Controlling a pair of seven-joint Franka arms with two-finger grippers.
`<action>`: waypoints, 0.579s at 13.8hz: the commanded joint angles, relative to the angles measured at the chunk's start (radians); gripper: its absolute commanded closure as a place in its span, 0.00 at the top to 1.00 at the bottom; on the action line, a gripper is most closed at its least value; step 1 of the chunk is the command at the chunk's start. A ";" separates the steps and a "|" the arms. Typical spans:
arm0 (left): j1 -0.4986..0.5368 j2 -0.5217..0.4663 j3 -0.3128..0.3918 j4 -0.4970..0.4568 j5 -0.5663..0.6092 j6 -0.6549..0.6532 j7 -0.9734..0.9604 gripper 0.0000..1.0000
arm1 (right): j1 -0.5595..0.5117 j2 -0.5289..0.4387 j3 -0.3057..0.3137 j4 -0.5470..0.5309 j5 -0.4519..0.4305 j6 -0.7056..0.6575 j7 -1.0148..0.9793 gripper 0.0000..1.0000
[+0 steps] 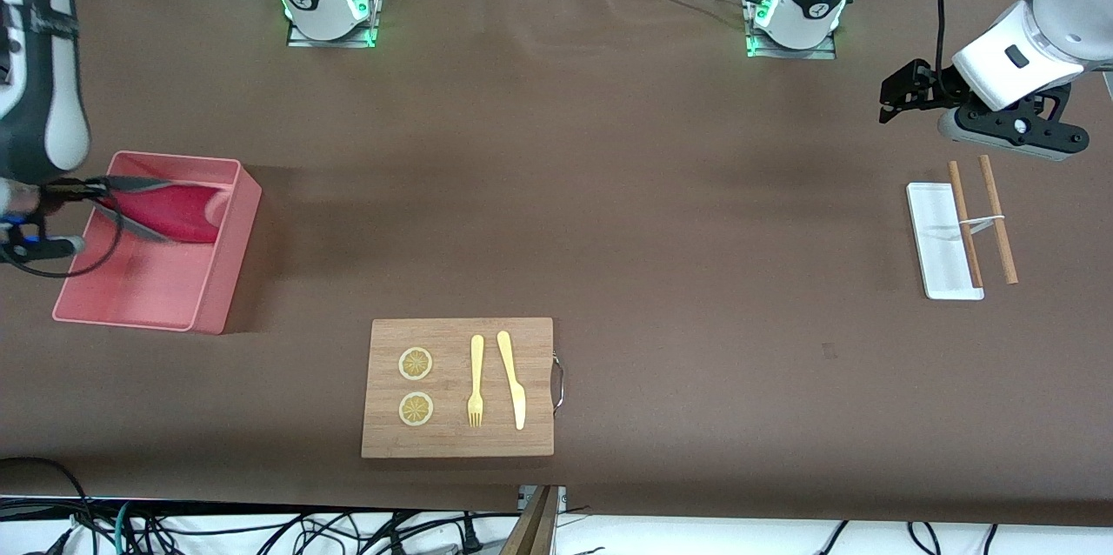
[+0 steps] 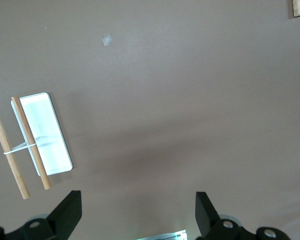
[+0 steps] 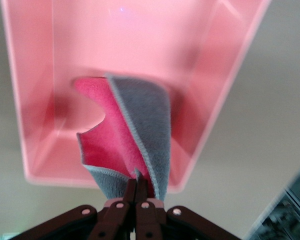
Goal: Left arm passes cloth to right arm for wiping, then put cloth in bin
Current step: 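Carry the cloth with the right gripper over the pink bin, then lower the cloth into the pink bin and open the right gripper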
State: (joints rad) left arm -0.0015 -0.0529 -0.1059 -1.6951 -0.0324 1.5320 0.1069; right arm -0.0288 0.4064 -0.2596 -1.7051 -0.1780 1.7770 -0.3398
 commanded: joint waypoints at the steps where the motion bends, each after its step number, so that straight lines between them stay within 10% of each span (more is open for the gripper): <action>1: 0.003 0.007 -0.002 0.022 0.008 -0.018 0.001 1.00 | -0.013 0.035 -0.006 -0.074 0.043 0.134 0.010 0.00; 8: 0.003 0.007 -0.003 0.022 0.008 -0.022 0.001 1.00 | -0.013 0.141 -0.006 -0.074 0.123 0.303 0.010 0.00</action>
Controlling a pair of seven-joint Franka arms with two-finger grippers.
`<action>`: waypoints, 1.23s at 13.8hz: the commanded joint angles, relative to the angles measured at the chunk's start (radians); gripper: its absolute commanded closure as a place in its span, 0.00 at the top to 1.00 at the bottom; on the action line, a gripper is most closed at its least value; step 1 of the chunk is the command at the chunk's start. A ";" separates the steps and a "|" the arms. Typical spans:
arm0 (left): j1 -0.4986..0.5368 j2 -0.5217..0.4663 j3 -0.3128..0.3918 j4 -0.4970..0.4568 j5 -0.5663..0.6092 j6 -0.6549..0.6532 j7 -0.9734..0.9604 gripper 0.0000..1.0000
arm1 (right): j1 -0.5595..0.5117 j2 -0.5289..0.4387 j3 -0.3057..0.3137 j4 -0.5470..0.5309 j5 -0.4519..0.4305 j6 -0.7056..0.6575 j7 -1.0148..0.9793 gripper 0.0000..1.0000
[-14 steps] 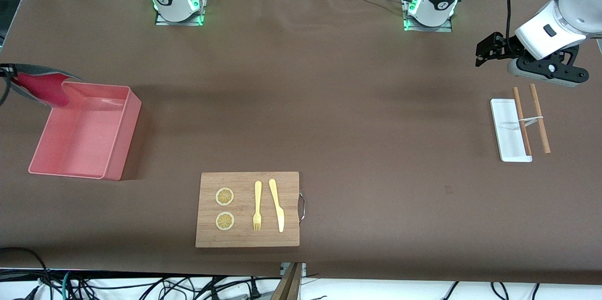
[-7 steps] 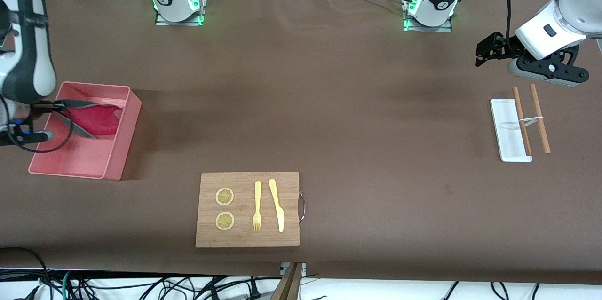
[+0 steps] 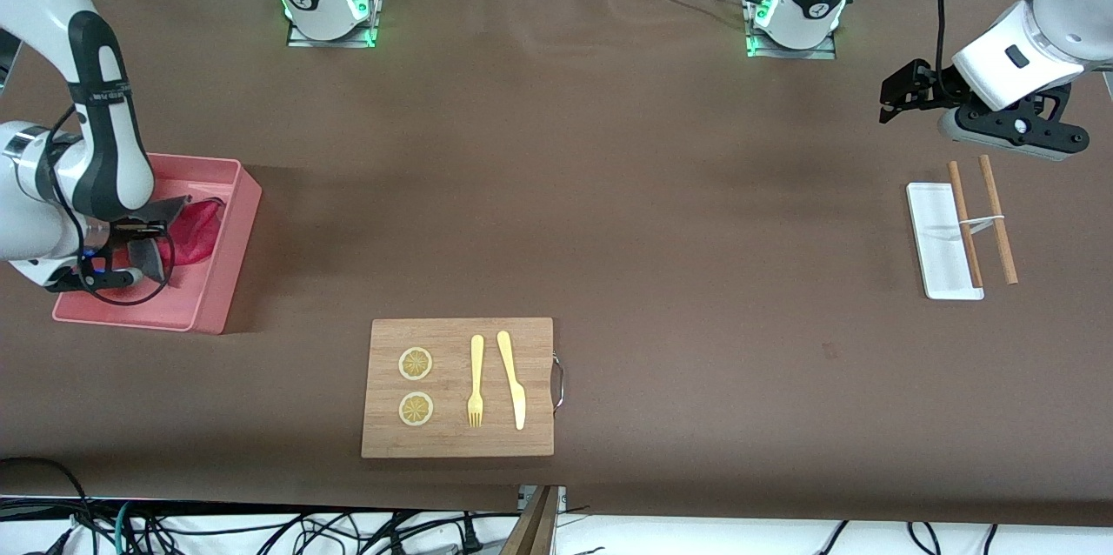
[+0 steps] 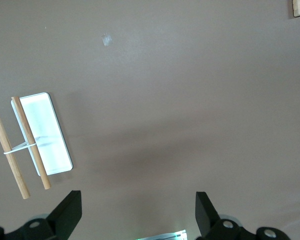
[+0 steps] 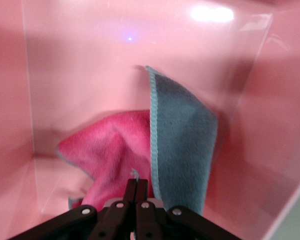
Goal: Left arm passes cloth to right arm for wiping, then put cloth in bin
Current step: 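Lower the cloth into the pink bin and open the right gripper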
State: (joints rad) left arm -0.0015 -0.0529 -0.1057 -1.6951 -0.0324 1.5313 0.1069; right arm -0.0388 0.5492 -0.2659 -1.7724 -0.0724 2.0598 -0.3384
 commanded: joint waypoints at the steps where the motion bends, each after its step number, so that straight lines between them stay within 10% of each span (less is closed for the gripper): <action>1: 0.005 0.005 -0.002 0.022 0.008 -0.022 0.001 1.00 | -0.003 -0.003 0.001 -0.006 0.017 0.019 0.009 0.45; 2: 0.005 0.005 -0.002 0.022 0.008 -0.022 0.001 1.00 | -0.003 -0.011 -0.001 -0.002 0.017 0.014 0.009 0.99; 8: 0.005 0.004 -0.002 0.020 0.008 -0.023 0.001 1.00 | -0.003 -0.185 0.025 0.108 0.019 -0.257 0.010 1.00; 17: 0.005 0.004 0.000 0.020 0.008 -0.023 0.004 1.00 | 0.000 -0.420 0.290 0.179 0.016 -0.469 0.352 1.00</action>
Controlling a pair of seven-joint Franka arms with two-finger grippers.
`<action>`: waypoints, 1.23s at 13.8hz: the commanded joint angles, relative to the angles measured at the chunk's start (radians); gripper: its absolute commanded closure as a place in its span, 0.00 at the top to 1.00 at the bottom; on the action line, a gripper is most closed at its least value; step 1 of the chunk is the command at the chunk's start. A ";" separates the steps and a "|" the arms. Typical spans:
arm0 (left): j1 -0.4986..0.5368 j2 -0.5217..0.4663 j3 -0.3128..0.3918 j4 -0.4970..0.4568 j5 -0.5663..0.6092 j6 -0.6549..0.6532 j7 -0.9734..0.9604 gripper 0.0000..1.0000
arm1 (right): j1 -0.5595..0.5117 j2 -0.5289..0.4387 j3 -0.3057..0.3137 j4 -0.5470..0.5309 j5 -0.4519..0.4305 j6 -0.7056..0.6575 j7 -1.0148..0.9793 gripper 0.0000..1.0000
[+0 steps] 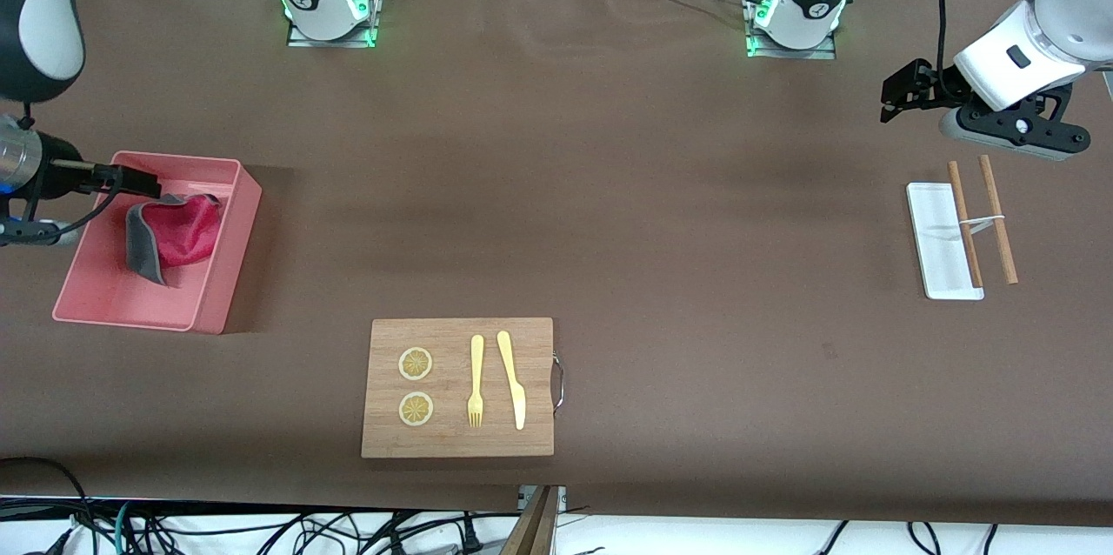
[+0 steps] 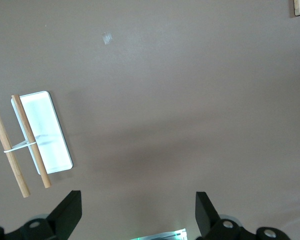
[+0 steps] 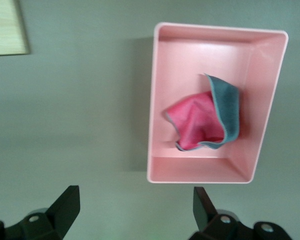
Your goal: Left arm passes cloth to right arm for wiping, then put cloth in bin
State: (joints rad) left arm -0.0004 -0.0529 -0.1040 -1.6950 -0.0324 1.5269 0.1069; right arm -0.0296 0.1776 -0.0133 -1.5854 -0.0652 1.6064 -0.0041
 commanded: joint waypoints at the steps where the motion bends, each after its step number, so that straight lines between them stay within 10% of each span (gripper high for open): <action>1: 0.003 0.004 -0.002 0.020 0.008 -0.019 0.002 1.00 | -0.009 -0.062 0.055 -0.005 0.010 -0.017 0.013 1.00; 17: 0.003 0.002 -0.002 0.020 0.008 -0.033 0.004 1.00 | -0.012 -0.211 0.056 0.007 0.027 -0.149 0.022 1.00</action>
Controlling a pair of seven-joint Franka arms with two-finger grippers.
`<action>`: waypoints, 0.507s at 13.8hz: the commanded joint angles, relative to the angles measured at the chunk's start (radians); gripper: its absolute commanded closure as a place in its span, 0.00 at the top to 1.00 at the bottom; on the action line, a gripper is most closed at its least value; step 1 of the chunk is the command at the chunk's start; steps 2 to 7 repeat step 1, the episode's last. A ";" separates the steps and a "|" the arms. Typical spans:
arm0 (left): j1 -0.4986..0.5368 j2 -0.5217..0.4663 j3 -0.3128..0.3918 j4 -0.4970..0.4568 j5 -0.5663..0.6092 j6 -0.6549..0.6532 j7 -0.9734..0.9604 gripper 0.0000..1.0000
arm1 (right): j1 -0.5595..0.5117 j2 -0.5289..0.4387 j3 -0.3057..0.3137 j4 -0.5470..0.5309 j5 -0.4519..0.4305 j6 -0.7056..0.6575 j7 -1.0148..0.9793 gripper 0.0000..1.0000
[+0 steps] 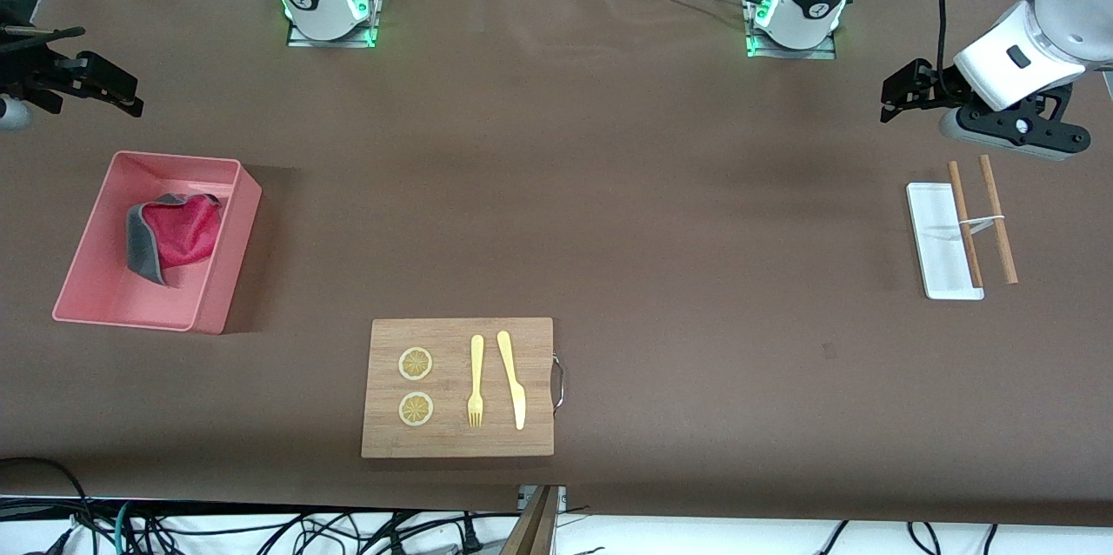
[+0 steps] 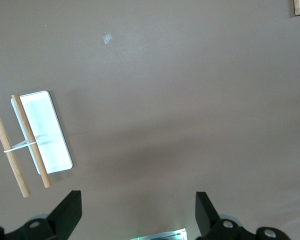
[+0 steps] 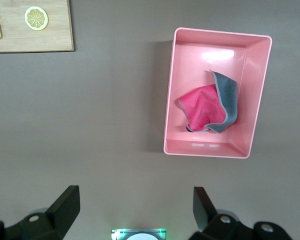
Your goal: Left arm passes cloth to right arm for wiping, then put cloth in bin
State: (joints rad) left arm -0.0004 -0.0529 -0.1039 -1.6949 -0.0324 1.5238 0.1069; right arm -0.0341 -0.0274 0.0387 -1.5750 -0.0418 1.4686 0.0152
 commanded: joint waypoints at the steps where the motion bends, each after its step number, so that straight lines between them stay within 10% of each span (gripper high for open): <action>1: 0.003 0.002 -0.002 0.020 0.008 -0.031 0.004 1.00 | -0.007 -0.006 0.004 -0.003 0.002 -0.011 0.005 1.00; 7: 0.003 0.002 -0.002 0.020 0.008 -0.031 0.004 1.00 | -0.007 -0.006 0.004 -0.003 0.002 -0.011 0.005 1.00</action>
